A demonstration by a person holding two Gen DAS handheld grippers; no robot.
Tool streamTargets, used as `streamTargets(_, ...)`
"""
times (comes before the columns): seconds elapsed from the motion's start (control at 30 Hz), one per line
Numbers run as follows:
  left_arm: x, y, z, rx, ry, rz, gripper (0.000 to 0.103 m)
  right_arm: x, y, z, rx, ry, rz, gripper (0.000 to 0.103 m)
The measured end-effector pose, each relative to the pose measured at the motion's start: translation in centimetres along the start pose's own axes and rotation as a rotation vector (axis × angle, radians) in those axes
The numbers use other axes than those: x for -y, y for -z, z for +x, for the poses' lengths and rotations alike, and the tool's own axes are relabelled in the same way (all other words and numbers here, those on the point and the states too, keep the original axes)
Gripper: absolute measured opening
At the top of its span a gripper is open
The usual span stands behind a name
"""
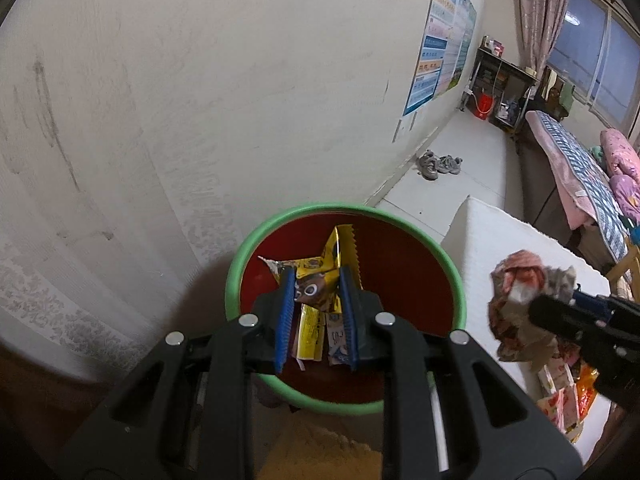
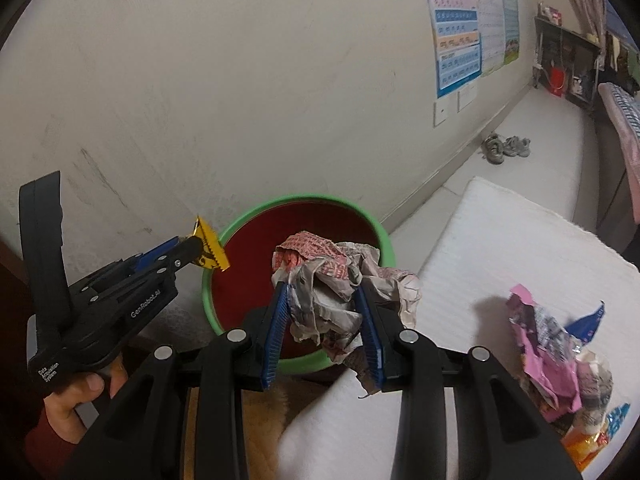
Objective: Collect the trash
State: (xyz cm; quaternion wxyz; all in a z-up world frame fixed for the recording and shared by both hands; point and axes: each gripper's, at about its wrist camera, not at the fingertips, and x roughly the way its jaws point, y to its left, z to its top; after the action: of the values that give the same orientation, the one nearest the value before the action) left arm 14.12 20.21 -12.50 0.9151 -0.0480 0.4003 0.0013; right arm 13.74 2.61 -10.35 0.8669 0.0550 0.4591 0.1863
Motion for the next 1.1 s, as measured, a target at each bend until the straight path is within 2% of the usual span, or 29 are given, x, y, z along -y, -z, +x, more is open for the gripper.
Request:
streamTargets(0.07,0.0,-0.1,0.7,-0.01,0.001,-0.009,0.022,-0.1,-0.6,1.0,-0.023,-0.018,0.008,0.035)
streamTargets(0.2,-0.2,-0.3,1.8,-0.021,-0.006,-0.011,0.022,-0.8,-1.5,1.7,-0.013,-0.007,-0.015,0.037)
streamTargets(0.23,-0.2,-0.5,2.0,-0.023,-0.009,-0.011,0.026,-0.9,-1.6,1.8,-0.007,-0.003,-0.017,0.042)
streamTargets(0.27,-0.3,-0.5,2.3,-0.028,-0.01,-0.01,0.036,-0.8,-1.8,2.0,-0.002,-0.001,-0.015,0.044)
streamTargets(0.33,-0.4,-0.6,2.6,-0.025,-0.015,-0.014,0.047,-0.9,-2.0,2.3,-0.003,-0.008,-0.008,0.045)
streamTargets(0.4,-0.4,-0.6,2.8,-0.017,-0.039,-0.005,0.052,-0.8,-2.3,2.6,0.0,-0.008,-0.003,0.052)
streamTargets(0.47,-0.5,-0.5,2.9,-0.015,-0.053,-0.002,0.06,-0.6,-2.5,2.6,0.01,-0.007,-0.002,0.054)
streamTargets(0.73,-0.5,-0.6,2.4,-0.005,-0.074,0.008,0.064,-0.2,-2.1,2.0,0.014,-0.005,-0.011,0.056)
streamTargets(1.1,1.3,-0.1,-0.9,0.013,-0.088,0.028,0.066,1.8,1.7,-2.6,0.04,0.021,-0.019,0.061)
